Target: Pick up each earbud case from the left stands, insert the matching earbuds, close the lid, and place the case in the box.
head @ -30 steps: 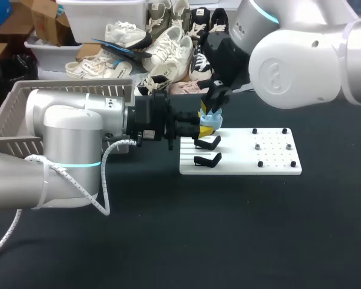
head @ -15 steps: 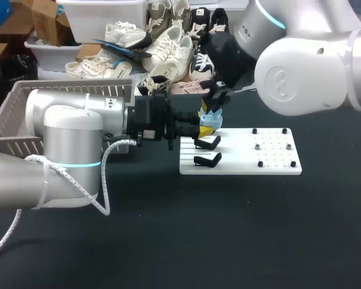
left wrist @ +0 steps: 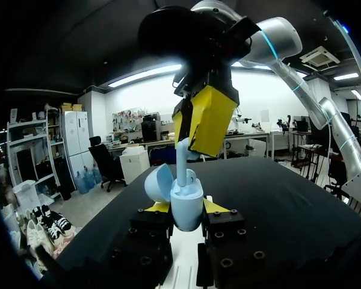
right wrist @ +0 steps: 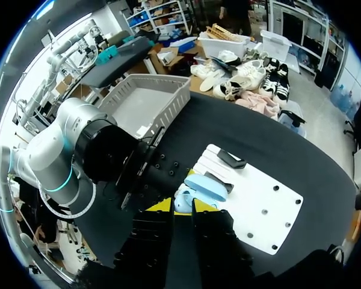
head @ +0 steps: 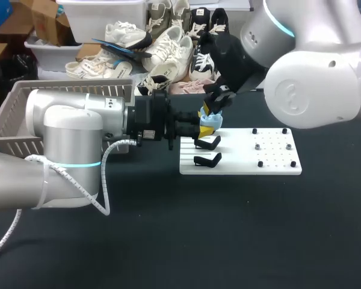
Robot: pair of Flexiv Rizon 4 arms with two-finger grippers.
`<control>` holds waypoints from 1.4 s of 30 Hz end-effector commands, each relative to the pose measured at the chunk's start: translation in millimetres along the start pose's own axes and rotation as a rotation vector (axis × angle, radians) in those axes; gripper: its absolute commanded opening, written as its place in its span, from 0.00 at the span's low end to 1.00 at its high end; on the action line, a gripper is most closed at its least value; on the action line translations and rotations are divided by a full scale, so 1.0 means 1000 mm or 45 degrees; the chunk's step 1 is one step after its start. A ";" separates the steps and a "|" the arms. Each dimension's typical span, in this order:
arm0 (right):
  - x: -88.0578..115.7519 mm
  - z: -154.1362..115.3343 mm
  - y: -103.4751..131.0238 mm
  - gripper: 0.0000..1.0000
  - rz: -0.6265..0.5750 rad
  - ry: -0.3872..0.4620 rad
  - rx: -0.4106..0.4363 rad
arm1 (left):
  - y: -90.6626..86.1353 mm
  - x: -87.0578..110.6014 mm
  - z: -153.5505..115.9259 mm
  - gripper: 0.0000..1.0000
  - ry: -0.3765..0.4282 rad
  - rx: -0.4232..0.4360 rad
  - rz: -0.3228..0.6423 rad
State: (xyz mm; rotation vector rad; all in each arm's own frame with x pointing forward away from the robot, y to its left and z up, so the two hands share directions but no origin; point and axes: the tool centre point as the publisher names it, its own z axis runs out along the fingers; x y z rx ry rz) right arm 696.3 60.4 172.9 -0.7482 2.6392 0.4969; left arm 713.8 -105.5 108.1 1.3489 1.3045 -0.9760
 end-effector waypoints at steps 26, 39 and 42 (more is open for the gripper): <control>-0.001 0.012 0.004 0.00 0.019 0.028 0.024 | -0.001 0.000 0.000 0.00 -0.003 -0.003 0.001; 0.000 0.013 0.005 0.00 0.004 0.042 0.092 | -0.001 0.000 0.000 0.00 -0.003 -0.003 0.001; 0.001 0.013 0.005 0.00 0.003 0.045 0.106 | -0.001 0.000 0.000 0.00 -0.003 -0.003 0.001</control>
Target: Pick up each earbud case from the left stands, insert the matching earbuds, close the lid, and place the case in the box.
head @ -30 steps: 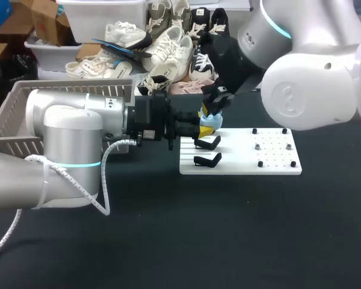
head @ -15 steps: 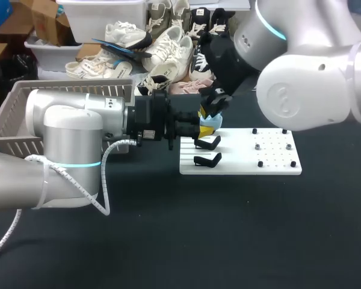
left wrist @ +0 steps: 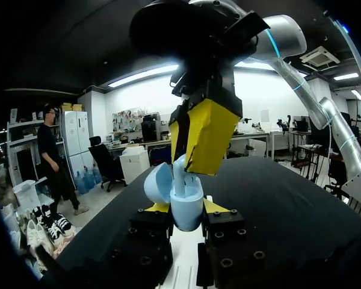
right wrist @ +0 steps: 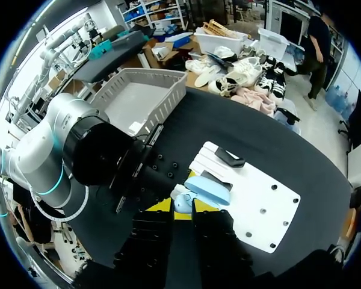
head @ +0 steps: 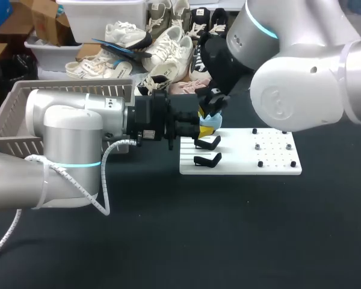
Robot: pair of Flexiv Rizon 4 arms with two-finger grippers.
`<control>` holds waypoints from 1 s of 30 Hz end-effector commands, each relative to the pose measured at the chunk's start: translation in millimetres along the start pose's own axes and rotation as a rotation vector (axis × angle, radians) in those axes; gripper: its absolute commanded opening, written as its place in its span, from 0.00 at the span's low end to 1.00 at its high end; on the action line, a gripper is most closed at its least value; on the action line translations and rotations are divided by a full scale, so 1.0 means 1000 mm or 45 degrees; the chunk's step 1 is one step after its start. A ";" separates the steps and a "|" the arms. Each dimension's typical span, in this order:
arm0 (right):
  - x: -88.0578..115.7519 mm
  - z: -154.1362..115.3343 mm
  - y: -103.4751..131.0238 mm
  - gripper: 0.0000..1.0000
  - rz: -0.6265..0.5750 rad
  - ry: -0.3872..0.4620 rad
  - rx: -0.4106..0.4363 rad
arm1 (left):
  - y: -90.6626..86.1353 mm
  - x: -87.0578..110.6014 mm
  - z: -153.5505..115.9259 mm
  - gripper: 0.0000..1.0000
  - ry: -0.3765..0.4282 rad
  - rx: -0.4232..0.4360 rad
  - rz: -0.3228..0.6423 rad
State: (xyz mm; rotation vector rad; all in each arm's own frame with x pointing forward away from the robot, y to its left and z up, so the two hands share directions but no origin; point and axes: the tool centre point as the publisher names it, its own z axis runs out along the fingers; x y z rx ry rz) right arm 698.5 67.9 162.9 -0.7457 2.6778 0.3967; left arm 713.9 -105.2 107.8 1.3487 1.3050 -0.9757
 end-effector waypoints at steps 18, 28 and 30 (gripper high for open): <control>0.008 0.000 0.001 0.00 0.006 -0.010 0.078 | -0.001 0.000 0.000 0.00 -0.003 -0.002 0.002; 0.009 0.002 0.001 0.00 0.002 0.001 0.099 | -0.001 0.000 0.000 0.00 -0.003 -0.002 0.002; 0.008 0.002 0.000 0.00 0.003 0.003 0.101 | -0.001 0.000 0.000 0.00 -0.003 -0.002 0.002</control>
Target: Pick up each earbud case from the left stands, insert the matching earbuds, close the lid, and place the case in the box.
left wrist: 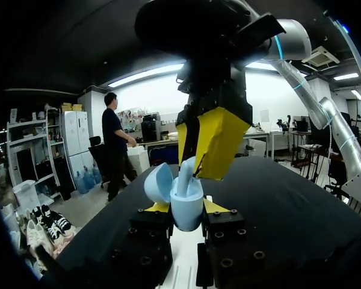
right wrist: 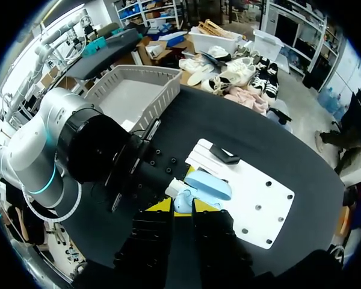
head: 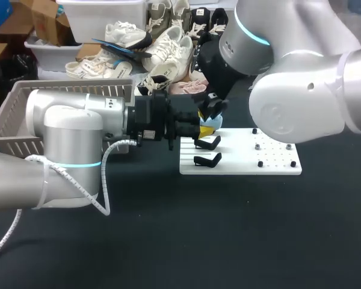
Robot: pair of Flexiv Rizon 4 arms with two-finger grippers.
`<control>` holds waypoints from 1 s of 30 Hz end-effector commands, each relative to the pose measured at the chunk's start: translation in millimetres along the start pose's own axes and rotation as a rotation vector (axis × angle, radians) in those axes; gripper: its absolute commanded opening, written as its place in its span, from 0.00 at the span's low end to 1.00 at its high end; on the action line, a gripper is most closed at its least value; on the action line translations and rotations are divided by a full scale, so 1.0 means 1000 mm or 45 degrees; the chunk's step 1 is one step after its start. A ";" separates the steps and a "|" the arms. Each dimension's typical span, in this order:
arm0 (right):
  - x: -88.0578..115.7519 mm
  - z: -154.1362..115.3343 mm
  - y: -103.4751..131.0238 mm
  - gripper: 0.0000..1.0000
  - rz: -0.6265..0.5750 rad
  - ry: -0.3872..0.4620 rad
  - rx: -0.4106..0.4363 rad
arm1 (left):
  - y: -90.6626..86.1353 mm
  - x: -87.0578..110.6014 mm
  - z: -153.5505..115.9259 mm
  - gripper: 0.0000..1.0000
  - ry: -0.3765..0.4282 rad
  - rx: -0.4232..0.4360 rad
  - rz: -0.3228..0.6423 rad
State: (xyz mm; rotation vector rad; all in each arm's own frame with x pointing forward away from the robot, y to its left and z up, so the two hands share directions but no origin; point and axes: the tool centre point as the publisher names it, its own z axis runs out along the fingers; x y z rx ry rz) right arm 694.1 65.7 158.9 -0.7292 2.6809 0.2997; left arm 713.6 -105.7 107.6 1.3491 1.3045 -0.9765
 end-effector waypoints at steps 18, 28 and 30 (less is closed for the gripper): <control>-0.005 0.003 -0.005 0.00 0.017 0.012 0.019 | 0.000 0.000 -0.001 0.00 -0.003 -0.003 0.002; -0.007 0.004 -0.008 0.00 0.020 0.023 0.022 | 0.000 0.000 -0.001 0.00 -0.003 -0.003 0.002; -0.007 0.004 -0.009 0.00 0.019 0.024 0.023 | 0.000 0.000 -0.001 0.00 -0.003 -0.003 0.002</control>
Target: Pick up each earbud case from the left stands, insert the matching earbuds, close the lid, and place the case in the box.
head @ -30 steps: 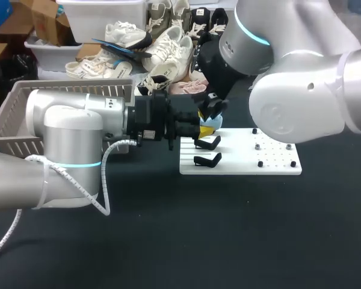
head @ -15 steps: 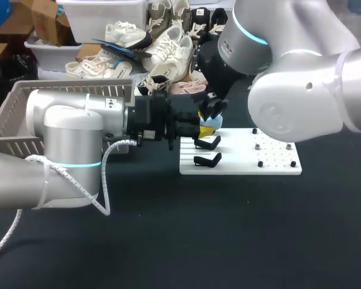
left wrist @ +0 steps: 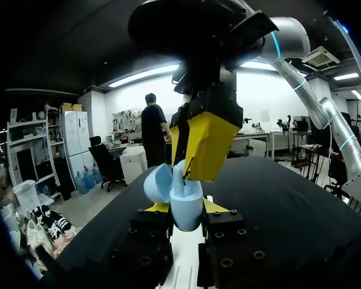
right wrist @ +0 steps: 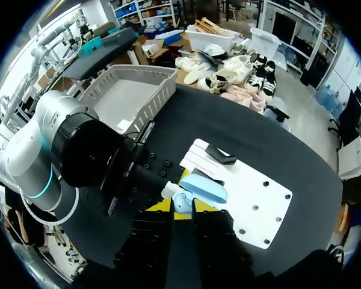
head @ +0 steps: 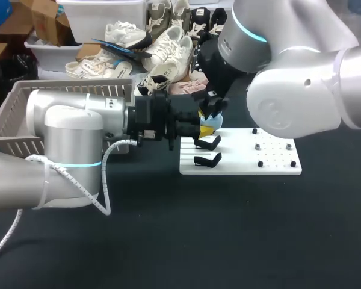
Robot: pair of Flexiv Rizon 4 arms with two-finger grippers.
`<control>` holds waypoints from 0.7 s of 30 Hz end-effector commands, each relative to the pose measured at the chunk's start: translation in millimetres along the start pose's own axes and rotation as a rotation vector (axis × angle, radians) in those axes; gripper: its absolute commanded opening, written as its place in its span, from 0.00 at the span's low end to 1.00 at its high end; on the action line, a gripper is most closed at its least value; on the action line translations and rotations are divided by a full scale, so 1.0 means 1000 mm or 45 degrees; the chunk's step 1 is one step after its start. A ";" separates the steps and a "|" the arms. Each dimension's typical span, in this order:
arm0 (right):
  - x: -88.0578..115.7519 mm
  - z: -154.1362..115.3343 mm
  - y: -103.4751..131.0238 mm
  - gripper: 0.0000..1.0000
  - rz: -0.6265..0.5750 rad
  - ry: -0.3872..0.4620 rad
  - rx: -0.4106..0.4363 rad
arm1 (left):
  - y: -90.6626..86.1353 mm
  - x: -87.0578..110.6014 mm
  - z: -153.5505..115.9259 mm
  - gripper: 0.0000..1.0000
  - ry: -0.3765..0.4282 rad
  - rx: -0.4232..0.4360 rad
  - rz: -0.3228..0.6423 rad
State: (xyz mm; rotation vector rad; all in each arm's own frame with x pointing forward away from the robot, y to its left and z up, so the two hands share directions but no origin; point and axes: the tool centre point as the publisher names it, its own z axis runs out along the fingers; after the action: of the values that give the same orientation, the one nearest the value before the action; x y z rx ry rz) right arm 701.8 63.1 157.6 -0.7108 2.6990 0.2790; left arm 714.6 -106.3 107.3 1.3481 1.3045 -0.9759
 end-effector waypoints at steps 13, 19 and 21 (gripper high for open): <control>-0.004 0.003 -0.003 0.18 0.006 0.009 0.002 | -0.001 0.000 -0.001 0.00 -0.002 -0.002 0.002; -0.005 0.004 -0.004 0.21 0.010 0.012 0.001 | -0.001 0.000 -0.001 0.00 -0.002 -0.002 0.002; -0.005 0.004 -0.004 0.24 0.009 0.012 0.001 | -0.001 0.000 -0.001 0.00 -0.002 -0.002 0.002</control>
State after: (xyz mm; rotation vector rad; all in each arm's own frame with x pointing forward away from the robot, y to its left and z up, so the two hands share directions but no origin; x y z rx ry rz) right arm 706.5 62.4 156.0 -0.7038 2.7066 0.2800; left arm 714.7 -105.9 107.6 1.3482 1.3045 -0.9756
